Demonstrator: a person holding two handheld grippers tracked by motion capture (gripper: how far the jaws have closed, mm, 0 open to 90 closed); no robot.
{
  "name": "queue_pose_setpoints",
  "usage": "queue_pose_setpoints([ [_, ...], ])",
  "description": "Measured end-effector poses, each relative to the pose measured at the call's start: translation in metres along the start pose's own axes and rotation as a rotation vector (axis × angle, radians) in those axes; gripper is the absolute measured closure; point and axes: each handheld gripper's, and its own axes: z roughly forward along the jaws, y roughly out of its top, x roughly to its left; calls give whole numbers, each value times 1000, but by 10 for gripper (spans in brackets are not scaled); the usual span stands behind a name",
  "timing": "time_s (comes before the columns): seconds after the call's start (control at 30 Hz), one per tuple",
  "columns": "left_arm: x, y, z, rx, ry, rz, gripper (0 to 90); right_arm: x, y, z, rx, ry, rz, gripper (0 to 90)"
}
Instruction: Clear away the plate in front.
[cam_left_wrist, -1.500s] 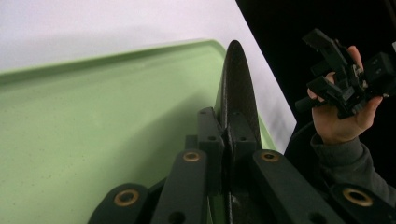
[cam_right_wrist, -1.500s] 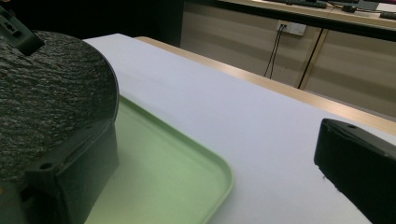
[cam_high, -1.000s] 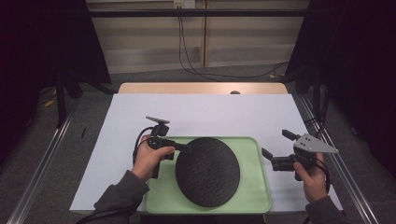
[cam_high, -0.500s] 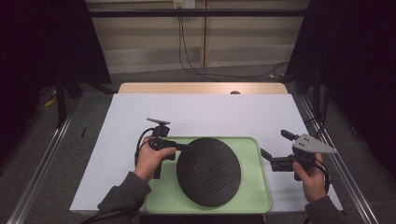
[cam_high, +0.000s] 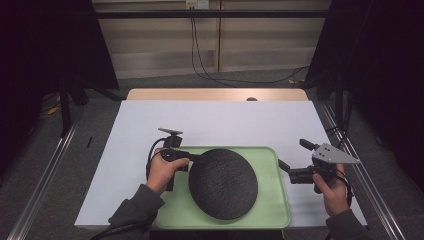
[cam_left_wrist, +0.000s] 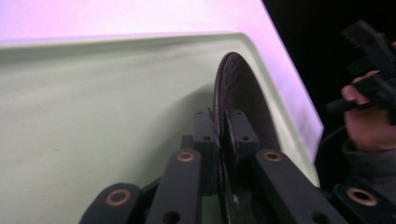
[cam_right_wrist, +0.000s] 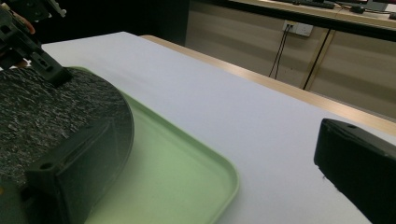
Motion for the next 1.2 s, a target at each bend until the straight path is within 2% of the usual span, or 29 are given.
queue_pose_setpoints([
  [0.17, 4, -1, 3, -21, 15, -1, 825, 0, 0, 2, 5, 9, -3, 0],
  [0.3, 7, -2, 4, -14, 25, 18, 810, 0, 0, 3, 2, 8, -3, 0],
  [0.47, 9, -2, 5, -18, 38, 21, 805, 0, 1, 3, -3, 5, -9, 0],
  [0.5, 10, -2, 5, -25, 48, 32, 805, 0, 1, 3, -2, 6, -9, 0],
  [0.57, 10, -3, 6, -42, 52, 16, 805, 0, 1, 3, -2, 7, -9, 0],
  [0.6, 11, -3, 6, -38, 64, 31, 803, 0, 1, 3, -1, 6, -7, 0],
  [0.67, 12, -3, 7, -40, 74, 34, 798, 0, 1, 3, 0, 5, -6, 0],
  [0.83, 14, -5, 7, -40, 67, 17, 794, -1, 1, 2, -4, 10, -5, 0],
  [1.2, 17, -7, 8, -38, 79, 16, 786, 0, 1, 5, -2, 16, -7, 0],
])
